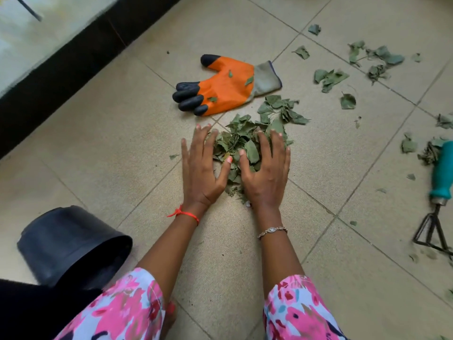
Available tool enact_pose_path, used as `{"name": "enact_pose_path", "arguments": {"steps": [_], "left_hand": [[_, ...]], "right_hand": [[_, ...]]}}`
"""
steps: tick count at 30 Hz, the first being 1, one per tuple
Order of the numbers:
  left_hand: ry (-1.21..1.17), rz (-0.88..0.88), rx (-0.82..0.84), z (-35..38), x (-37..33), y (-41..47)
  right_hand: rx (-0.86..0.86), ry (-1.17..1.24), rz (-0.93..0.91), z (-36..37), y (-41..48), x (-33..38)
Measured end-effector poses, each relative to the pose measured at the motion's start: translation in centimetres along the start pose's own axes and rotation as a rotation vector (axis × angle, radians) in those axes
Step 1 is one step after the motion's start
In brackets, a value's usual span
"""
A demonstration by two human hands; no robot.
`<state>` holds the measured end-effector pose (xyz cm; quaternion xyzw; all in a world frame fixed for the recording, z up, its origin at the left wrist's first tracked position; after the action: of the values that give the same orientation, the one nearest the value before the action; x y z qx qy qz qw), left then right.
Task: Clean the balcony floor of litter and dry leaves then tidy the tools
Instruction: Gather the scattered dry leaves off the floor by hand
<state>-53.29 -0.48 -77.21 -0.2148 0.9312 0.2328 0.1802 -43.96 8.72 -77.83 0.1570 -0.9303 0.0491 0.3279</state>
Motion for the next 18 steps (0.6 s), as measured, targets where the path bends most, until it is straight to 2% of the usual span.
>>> {"name": "enact_pose_path", "arguments": {"steps": [2,3,5,7,8,10,13,15,18], "left_hand": [[0.177,-0.107,-0.051,0.1,0.4,-0.4],[0.22,-0.22,-0.075,0.1,0.8,-0.6],[0.161,-0.497,-0.095,0.2,1.7,-1.0],[0.029,-0.636,-0.09,0.6,2.0,-1.0],[-0.014,-0.619,-0.074,0.9,1.6,-0.9],[-0.102,-0.476,-0.04,1.3,0.4,-0.6],[-0.426,-0.242,0.004,1.2,-1.4,-0.2],[-0.591,-0.175,-0.026,0.5,-1.3,0.4],[-0.528,-0.151,-0.103,-0.4,0.6,1.6]], "right_hand": [[-0.036,0.041,0.022,-0.1,0.0,-0.3],[-0.06,0.066,0.038,-0.2,0.0,-0.4],[-0.098,0.139,0.086,-0.6,-0.1,-0.6],[-0.116,0.212,0.115,-1.0,-0.3,-0.9],[-0.113,0.236,0.124,-1.1,-0.3,-0.9],[-0.08,0.275,0.13,-1.1,-0.2,-0.9],[-0.036,0.291,0.102,-1.0,-0.4,-0.8],[-0.029,0.32,0.091,-1.1,-0.4,-0.7],[-0.048,0.428,0.097,-1.5,-0.5,-0.6]]}}
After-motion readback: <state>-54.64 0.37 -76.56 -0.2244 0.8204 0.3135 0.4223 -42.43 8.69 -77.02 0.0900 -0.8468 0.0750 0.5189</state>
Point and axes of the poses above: each hand's wrist, its own y-axis towards the middle knuckle, its own z-axis out of the palm, x = y × z, the point moved 3 cm from there along y, towards the middle knuckle, and after that the axes turned 15 degrees about z, right-handed, at the moved point
